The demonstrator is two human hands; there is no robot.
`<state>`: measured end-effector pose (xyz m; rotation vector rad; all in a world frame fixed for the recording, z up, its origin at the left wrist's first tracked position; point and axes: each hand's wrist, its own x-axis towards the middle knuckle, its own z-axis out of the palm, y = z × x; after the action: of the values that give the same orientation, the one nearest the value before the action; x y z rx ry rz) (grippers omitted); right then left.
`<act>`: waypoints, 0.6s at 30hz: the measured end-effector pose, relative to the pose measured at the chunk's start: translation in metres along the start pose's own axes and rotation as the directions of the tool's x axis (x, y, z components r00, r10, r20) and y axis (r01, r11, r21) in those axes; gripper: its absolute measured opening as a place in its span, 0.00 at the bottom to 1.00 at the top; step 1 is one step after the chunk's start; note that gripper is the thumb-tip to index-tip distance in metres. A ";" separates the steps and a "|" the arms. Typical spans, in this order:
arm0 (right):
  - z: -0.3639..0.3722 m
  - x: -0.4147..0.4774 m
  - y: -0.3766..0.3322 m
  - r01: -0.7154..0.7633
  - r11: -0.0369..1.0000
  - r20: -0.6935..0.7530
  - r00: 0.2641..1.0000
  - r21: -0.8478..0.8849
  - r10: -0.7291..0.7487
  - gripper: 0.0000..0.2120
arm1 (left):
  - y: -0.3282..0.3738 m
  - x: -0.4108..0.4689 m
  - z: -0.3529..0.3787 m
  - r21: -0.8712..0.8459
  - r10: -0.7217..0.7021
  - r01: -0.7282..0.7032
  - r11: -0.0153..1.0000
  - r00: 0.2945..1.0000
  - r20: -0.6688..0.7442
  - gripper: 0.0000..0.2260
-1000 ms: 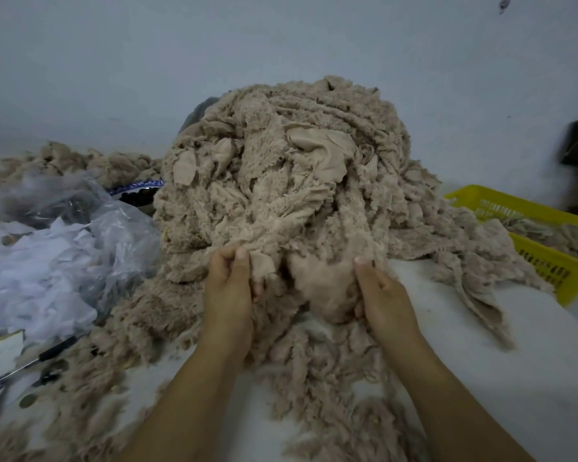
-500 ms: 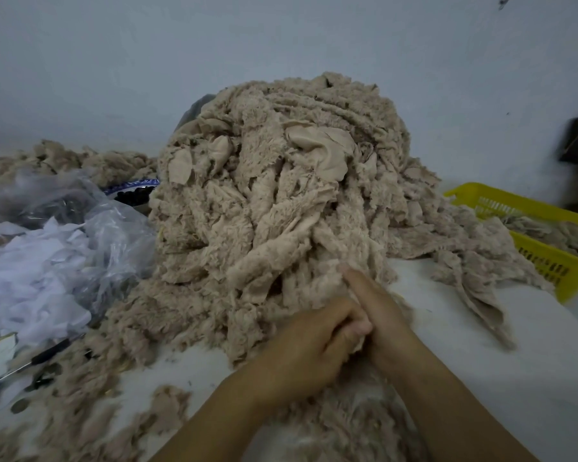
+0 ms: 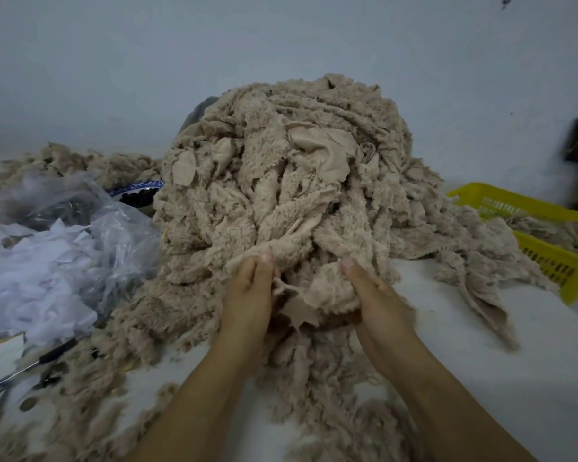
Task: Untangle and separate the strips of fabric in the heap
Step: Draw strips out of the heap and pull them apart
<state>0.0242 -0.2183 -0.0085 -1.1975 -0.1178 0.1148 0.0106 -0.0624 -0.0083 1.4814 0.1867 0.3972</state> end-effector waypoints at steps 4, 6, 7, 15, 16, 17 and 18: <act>-0.011 0.000 -0.011 -0.101 0.966 -0.092 0.988 0.238 0.126 0.14 | 0.011 0.008 -0.006 -0.363 -0.108 0.048 0.931 0.983 -0.147 0.17; -0.016 0.001 -0.015 -0.100 0.965 -0.154 0.978 0.242 0.140 0.16 | 0.015 0.011 -0.015 -0.392 -0.105 0.028 0.920 0.979 -0.176 0.18; -0.017 0.003 -0.014 -0.082 0.988 -0.210 0.971 0.134 0.110 0.17 | 0.015 0.008 -0.016 -0.278 -0.042 -0.005 0.961 0.986 -0.160 0.19; 0.003 -0.012 0.004 0.358 0.629 0.276 0.934 -0.690 -0.229 0.06 | -0.002 -0.013 0.009 0.153 -0.001 -0.061 0.986 0.927 0.375 0.24; 0.007 -0.015 0.006 0.404 0.548 0.367 0.912 -0.733 -0.181 0.06 | 0.000 -0.011 0.008 0.049 -0.051 0.036 0.998 0.933 0.356 0.21; 0.010 -0.017 0.009 0.444 0.468 0.441 0.889 -0.764 -0.124 0.08 | 0.002 -0.008 0.006 -0.079 -0.103 0.139 0.987 0.933 0.346 0.21; 0.011 -0.017 0.014 0.462 0.406 0.483 0.874 -0.788 -0.057 0.10 | 0.005 -0.005 0.002 -0.213 -0.142 0.225 0.951 0.928 0.344 0.19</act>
<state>0.0052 -0.2060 -0.0177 -2.2227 -0.8259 -0.0162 0.0061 -0.0657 -0.0040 1.2459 0.0106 0.0165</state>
